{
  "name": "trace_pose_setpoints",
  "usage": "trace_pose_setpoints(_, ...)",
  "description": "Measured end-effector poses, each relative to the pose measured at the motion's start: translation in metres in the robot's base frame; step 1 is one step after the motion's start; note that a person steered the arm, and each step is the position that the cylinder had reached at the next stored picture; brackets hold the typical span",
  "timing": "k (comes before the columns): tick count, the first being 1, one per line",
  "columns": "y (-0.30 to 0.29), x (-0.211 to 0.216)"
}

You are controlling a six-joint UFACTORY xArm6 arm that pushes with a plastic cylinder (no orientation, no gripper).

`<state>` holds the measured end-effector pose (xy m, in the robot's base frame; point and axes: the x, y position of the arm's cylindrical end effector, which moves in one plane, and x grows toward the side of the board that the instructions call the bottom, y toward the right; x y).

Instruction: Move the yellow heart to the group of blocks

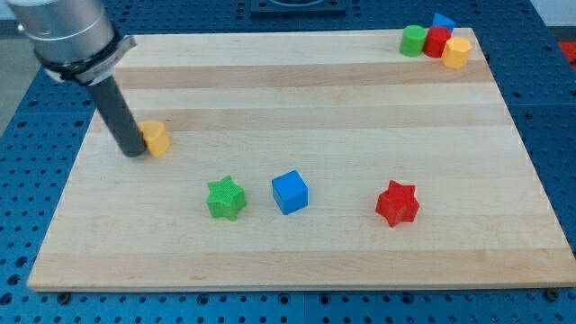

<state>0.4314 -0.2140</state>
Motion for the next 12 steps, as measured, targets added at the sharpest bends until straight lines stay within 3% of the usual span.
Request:
trace_pose_setpoints(3,0.086,-0.069)
trace_pose_setpoints(8,0.312,-0.074)
trace_pose_setpoints(9,0.333,-0.074)
trace_pose_setpoints(11,0.296,-0.021)
trace_pose_setpoints(12,0.316,-0.007)
